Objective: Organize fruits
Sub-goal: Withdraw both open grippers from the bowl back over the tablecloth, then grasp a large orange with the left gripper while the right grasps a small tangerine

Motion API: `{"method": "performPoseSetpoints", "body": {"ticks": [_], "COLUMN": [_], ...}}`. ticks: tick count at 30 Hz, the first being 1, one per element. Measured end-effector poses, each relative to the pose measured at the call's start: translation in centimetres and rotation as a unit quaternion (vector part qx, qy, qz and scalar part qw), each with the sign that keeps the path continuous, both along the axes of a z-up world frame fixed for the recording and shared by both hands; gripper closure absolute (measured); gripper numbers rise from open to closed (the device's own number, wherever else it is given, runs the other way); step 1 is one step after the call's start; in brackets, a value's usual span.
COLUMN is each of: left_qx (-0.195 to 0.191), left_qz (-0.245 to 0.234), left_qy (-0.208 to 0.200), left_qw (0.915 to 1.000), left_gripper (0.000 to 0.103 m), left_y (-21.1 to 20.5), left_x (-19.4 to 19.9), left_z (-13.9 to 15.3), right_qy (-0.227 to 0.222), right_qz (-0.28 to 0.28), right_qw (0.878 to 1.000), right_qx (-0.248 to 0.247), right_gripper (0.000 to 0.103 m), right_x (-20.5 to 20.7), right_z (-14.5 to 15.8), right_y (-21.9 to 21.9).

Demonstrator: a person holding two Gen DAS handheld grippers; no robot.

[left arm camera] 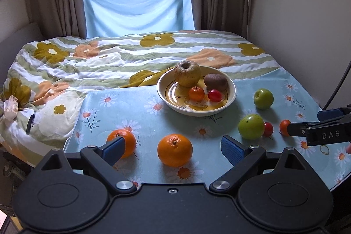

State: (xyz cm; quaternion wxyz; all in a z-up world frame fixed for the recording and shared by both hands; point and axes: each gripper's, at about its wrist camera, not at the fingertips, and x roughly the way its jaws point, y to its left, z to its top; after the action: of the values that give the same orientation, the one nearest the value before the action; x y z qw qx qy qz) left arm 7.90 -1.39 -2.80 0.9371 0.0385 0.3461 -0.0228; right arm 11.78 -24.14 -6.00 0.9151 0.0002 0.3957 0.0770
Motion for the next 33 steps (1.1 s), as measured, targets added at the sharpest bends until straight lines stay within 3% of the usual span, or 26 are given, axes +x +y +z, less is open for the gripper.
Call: {"method": "performPoseSetpoints", "body": {"ticks": [7, 16, 23, 28, 33], "left_qx": [0.008, 0.03, 0.043, 0.028, 0.009], "left_qz": [0.049, 0.096, 0.11, 0.12, 0.118], "left_qy": [0.003, 0.021, 0.04, 0.061, 0.074], "left_qw": [0.9987, 0.9948, 0.9922, 0.9905, 0.9901], "left_gripper": [0.007, 0.01, 0.014, 0.021, 0.036], "left_y": [-2.3, -3.1, -2.9, -2.3, -2.1], "left_x": [1.2, 4.2, 6.4, 7.4, 7.8], "left_z": [-3.0, -6.8, -8.5, -9.2, -9.7], "right_qy": [0.012, 0.031, 0.035, 0.036, 0.039], "right_qz": [0.038, 0.054, 0.069, 0.076, 0.08], "right_qw": [0.999, 0.998, 0.997, 0.996, 0.996], "right_qx": [-0.014, -0.01, -0.006, -0.006, -0.001], "right_gripper": [0.001, 0.02, 0.024, 0.028, 0.031], "right_x": [1.7, 3.9, 4.9, 5.5, 5.9], "right_z": [-3.2, -6.7, -7.7, -8.2, -8.3], "right_y": [-2.2, -4.9, -5.1, -5.0, -5.1]}}
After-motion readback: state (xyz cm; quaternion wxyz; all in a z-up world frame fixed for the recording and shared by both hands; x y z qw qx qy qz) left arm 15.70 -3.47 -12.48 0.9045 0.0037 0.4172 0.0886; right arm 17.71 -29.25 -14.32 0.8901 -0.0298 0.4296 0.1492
